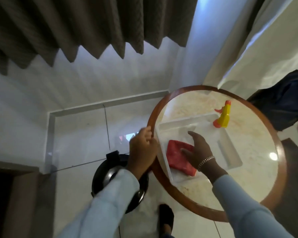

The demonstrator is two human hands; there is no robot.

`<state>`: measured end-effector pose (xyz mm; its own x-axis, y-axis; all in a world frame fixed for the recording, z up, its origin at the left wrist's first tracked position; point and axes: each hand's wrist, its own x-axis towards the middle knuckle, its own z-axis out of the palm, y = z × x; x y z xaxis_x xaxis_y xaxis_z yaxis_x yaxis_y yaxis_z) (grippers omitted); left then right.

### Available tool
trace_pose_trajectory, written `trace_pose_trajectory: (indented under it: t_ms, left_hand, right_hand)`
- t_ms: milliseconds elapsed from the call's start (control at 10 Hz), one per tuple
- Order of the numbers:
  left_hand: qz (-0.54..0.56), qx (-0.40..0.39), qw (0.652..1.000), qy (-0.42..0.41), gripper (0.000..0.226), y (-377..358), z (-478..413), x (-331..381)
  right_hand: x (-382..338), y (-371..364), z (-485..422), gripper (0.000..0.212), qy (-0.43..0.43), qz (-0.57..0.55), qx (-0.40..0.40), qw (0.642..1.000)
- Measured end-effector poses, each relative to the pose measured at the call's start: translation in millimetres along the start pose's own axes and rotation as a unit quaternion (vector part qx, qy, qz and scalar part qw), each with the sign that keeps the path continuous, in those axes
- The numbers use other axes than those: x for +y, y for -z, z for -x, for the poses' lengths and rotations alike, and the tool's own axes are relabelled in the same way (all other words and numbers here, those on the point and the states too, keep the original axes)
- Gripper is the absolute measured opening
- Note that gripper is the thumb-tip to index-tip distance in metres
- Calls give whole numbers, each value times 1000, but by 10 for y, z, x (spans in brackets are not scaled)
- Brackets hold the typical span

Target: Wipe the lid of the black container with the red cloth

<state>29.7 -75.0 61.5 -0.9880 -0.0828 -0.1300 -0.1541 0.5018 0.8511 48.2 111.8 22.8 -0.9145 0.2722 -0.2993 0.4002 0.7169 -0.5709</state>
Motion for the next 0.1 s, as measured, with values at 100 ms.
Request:
trace_pose_trajectory:
  t_ms: [100]
  left_hand:
    - [21,47,995,-85,37,642,-226,392]
  right_hand:
    - [-722,270,60,62,165,4,47,985]
